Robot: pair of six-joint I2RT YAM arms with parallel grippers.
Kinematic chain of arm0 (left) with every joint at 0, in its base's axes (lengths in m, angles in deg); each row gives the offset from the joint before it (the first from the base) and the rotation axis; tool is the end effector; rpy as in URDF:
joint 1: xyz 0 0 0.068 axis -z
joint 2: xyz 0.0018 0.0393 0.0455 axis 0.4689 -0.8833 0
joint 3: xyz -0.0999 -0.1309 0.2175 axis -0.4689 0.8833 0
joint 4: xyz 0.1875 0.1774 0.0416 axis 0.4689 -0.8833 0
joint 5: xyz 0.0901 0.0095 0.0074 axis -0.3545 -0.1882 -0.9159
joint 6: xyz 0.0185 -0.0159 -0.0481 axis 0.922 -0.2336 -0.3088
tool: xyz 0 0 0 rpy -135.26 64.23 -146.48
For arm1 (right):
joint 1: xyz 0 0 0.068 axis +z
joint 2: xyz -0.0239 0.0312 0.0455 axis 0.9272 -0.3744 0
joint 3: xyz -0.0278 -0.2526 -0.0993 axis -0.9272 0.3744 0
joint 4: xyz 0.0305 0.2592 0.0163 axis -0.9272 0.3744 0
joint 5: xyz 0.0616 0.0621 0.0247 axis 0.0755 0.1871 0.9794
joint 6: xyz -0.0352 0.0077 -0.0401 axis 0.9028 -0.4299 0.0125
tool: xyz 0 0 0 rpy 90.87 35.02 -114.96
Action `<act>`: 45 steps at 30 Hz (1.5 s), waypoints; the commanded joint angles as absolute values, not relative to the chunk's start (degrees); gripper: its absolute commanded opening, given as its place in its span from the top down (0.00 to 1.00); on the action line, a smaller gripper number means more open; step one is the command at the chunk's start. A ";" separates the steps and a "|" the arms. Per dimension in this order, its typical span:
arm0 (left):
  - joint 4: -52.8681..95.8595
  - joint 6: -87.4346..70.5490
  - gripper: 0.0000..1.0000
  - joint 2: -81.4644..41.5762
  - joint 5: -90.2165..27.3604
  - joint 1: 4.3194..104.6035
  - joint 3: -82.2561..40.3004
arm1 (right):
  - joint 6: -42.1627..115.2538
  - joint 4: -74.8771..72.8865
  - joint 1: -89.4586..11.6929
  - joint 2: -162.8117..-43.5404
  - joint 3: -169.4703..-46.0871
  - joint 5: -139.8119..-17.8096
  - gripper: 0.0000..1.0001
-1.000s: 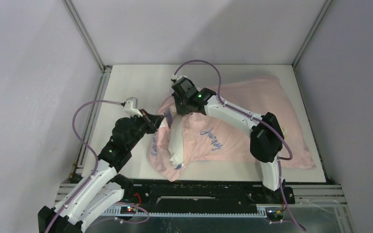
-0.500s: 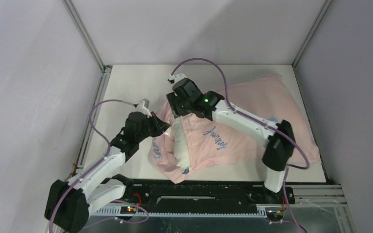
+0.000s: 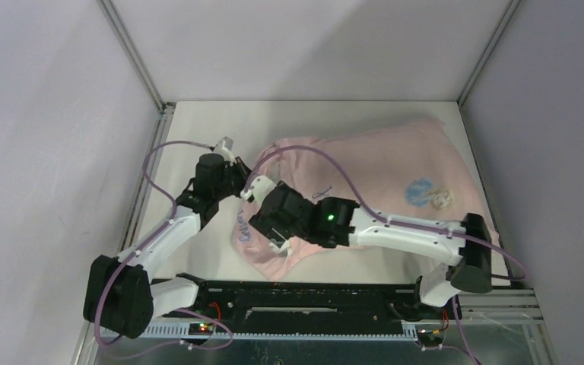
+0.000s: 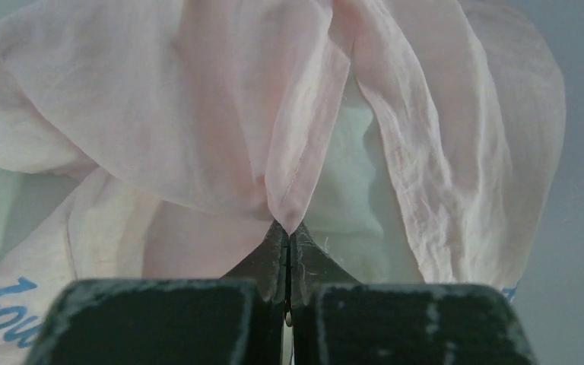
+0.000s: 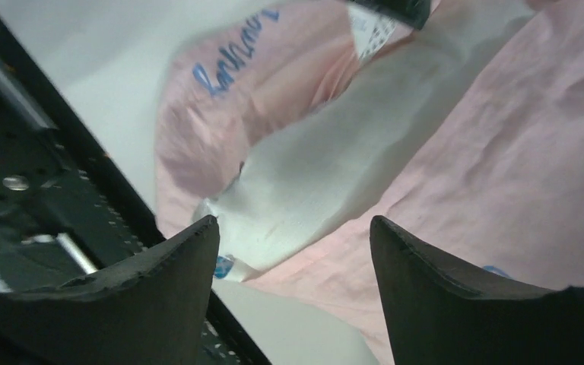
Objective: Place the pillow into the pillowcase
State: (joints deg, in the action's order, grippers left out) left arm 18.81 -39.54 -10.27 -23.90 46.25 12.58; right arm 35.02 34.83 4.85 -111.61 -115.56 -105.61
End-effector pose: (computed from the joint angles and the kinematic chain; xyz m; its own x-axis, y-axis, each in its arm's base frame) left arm 0.2371 -0.0885 0.2456 -0.6842 -0.4608 -0.5652 0.0910 0.7150 -0.6932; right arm 0.1135 0.3282 0.3383 -0.3176 -0.5651 -0.7614 -0.7938 0.5977 -0.1125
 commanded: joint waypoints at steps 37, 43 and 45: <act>17.55 -43.01 0.55 -6.97 -30.38 46.67 17.13 | 22.82 17.75 -7.66 -108.36 -105.52 -88.20 1.00; 16.88 -47.45 0.57 -4.40 -38.22 51.96 21.15 | 21.87 16.57 -8.18 -108.12 -105.53 -87.65 1.00; 17.04 -48.55 0.57 -4.12 -39.48 53.67 22.11 | 21.76 16.34 -8.36 -107.97 -105.48 -87.37 1.00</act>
State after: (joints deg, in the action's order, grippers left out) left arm 16.47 -44.94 -5.73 -33.43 51.03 19.55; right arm 24.05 22.70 -8.22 -109.75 -104.72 -90.13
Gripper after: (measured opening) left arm 0.429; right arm 0.030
